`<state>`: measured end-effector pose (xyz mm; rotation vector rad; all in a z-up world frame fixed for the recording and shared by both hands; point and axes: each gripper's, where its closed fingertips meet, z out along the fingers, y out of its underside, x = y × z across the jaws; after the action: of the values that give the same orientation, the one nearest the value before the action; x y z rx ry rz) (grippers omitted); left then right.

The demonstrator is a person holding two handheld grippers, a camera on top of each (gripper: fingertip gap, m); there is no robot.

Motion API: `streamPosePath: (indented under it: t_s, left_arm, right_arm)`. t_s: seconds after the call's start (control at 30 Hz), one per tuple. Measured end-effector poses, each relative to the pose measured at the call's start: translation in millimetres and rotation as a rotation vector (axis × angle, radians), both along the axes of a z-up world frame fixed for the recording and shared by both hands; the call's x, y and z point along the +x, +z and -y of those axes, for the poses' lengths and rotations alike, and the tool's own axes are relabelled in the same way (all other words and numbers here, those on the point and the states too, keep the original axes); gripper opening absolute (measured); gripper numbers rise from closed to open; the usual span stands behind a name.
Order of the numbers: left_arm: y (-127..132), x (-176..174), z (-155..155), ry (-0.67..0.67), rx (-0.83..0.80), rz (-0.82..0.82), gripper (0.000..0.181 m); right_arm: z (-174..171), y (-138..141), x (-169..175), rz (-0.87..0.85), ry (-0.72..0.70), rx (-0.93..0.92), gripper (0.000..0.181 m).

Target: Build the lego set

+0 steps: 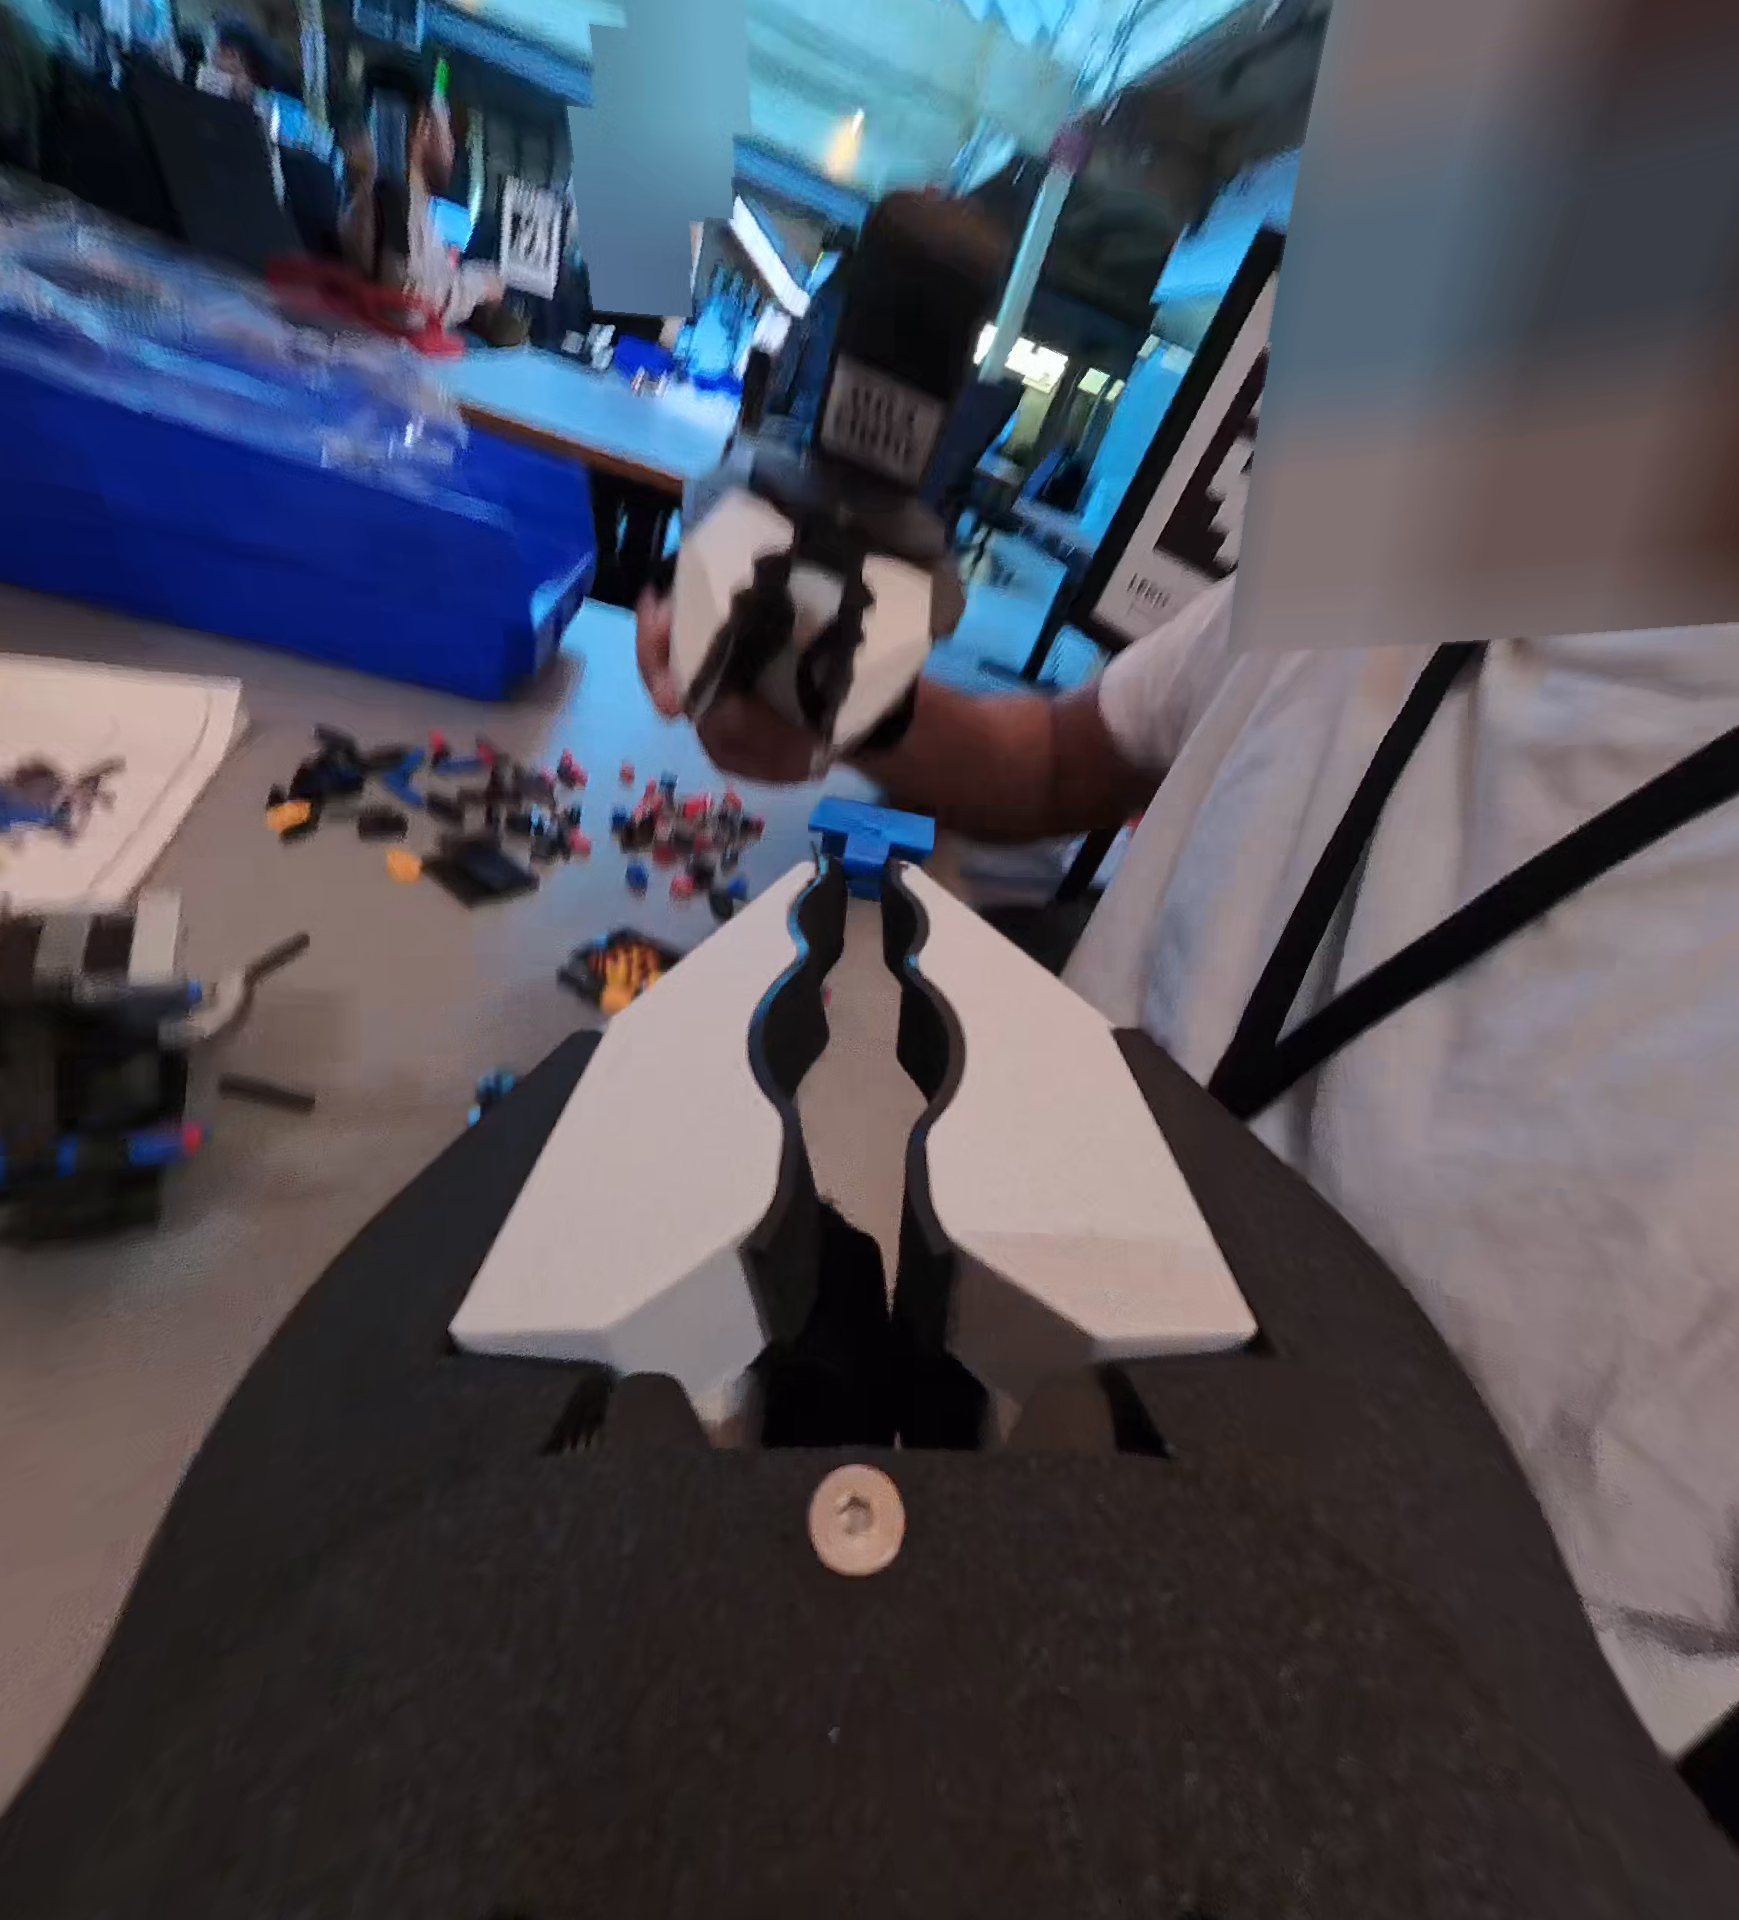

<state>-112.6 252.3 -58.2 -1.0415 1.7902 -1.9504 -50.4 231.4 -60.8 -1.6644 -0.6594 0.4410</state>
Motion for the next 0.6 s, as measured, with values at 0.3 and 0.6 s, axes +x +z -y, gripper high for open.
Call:
streamPosePath:
  t_s: [0.3,0.6]
  left_arm:
    - [-78.8,-41.7,7.4,-0.007,0.256,-0.309,0.004]
    - [-111.0,-57.0,0.0,-0.097,0.445,-0.432,0.005]
  right_arm:
    - [23.1,-19.2,-49.3,0.129,0.106,-0.087,0.033]
    - [45.7,-30.1,-42.3,0.118,-0.013,-0.116,0.032]
